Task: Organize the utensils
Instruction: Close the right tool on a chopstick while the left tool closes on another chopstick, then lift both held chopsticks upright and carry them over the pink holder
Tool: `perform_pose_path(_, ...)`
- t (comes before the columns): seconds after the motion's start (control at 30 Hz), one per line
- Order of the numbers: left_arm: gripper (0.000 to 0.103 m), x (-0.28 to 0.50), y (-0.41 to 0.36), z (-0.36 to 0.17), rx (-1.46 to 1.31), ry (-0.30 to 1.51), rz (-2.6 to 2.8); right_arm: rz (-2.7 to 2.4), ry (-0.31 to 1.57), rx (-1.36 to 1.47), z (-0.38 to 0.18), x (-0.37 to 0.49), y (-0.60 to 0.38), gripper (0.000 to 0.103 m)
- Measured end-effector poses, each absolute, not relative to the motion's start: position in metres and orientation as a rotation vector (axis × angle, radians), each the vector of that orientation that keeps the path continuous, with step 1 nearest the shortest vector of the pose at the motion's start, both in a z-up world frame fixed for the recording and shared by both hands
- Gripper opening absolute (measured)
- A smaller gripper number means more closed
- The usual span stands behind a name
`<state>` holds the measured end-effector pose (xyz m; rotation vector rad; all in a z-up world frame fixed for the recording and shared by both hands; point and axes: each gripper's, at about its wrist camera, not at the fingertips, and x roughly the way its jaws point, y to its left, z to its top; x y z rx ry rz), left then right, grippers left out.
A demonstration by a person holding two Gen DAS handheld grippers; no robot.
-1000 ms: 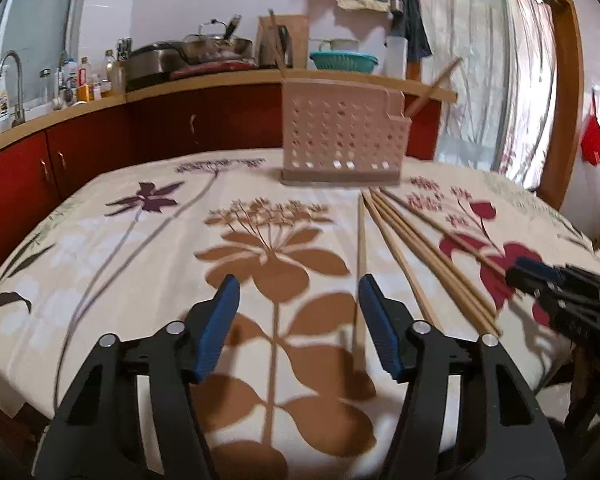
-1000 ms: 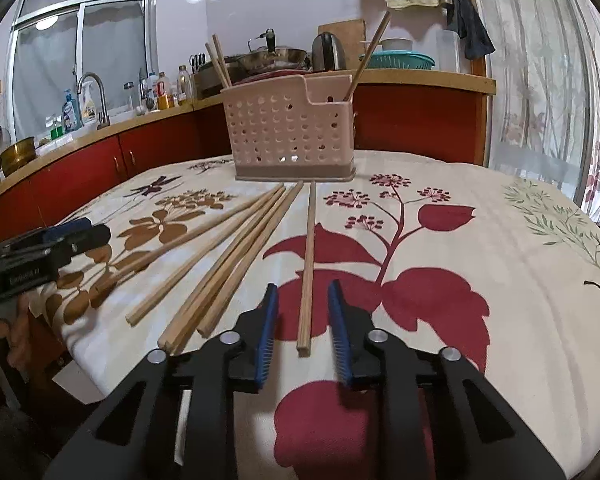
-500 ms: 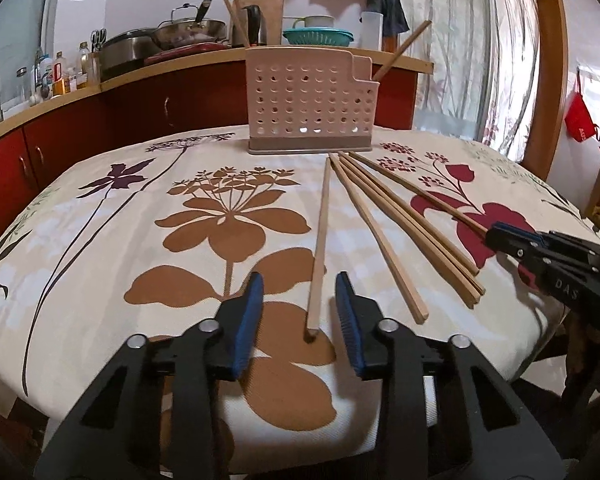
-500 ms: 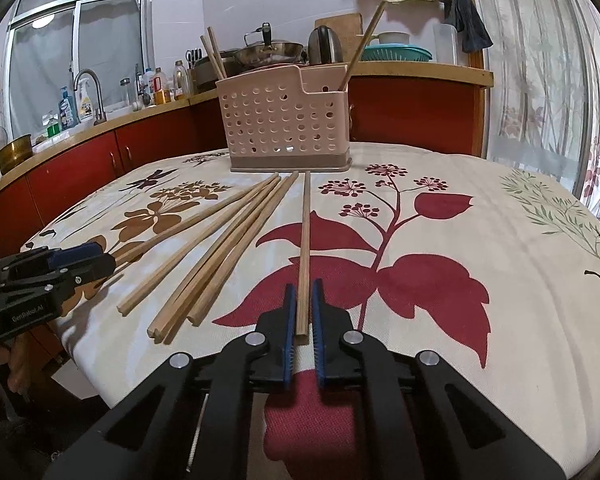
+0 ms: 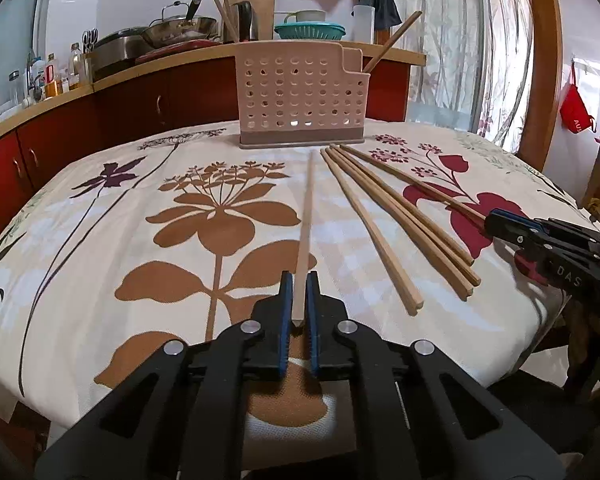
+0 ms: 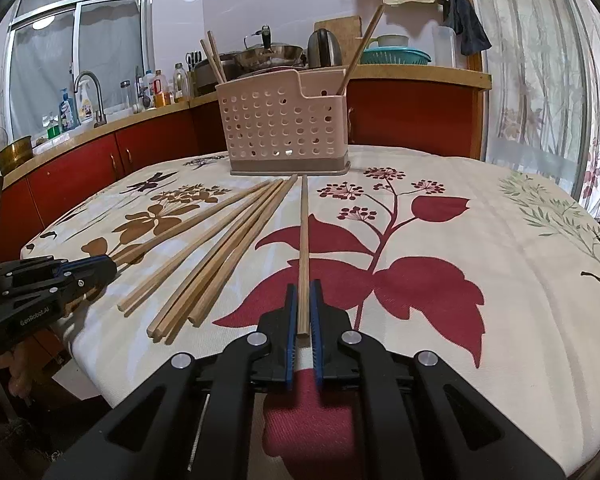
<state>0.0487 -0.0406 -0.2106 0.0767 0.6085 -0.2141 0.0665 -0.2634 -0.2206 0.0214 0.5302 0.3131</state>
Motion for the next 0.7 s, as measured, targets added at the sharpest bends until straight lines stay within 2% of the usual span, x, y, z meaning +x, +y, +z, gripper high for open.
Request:
perform_pose_path(0.27, 0.007, 0.042, -0.034, -0.186, 0.065, 0.536, -0.211, 0.297, 0.471, 0.019, -0.191, 0.058, -0.268, 0.007)
perform_pose_path(0.7, 0.007, 0.027, -0.022, -0.116, 0.043, 0.352, -0.196, 0.288, 0.347, 0.033, -0.129, 0.043, -0.274, 0.007)
